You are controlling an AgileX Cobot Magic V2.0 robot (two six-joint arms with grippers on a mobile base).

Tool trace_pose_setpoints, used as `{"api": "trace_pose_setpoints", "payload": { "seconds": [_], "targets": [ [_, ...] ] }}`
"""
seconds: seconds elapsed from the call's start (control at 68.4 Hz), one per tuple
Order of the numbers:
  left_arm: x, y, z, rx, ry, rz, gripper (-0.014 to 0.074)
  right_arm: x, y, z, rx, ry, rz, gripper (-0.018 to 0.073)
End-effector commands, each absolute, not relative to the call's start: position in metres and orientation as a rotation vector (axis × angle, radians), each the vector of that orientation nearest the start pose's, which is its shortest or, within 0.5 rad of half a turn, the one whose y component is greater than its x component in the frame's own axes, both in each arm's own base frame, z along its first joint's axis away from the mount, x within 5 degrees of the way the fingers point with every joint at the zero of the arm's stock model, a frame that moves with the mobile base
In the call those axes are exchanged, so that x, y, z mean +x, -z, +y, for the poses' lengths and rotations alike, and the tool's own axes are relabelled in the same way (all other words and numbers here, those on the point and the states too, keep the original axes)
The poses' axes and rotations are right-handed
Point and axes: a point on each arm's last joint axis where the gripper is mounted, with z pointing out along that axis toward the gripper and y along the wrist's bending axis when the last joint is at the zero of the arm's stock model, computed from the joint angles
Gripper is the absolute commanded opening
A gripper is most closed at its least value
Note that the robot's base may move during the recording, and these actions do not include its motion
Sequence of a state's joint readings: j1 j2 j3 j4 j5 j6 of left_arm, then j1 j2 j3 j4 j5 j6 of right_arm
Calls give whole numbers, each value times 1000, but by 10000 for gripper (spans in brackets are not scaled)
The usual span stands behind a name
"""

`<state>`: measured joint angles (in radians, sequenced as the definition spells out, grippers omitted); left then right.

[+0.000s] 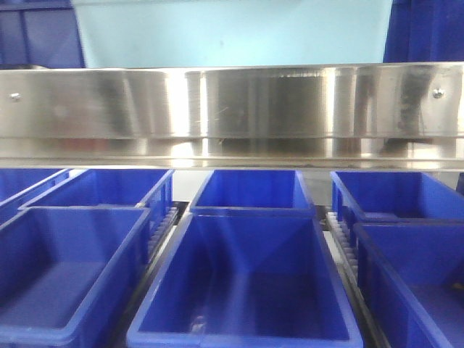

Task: Move two blue bins to right shelf middle

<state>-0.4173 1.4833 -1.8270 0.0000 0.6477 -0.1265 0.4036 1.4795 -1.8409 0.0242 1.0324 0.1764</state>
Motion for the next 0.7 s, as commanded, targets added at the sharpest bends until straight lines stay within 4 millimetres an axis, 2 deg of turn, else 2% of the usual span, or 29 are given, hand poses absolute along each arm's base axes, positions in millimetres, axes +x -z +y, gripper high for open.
{"api": "trace_pose_setpoints", "payload": {
  "seconds": [0.0, 0.687],
  "targets": [
    [285, -532, -129, 200, 496, 1672, -111, 278, -488, 118, -283, -314, 2150, -154],
    [285, -532, -129, 200, 496, 1672, -111, 278, -488, 118, -283, -314, 2150, -154]
  ]
}}
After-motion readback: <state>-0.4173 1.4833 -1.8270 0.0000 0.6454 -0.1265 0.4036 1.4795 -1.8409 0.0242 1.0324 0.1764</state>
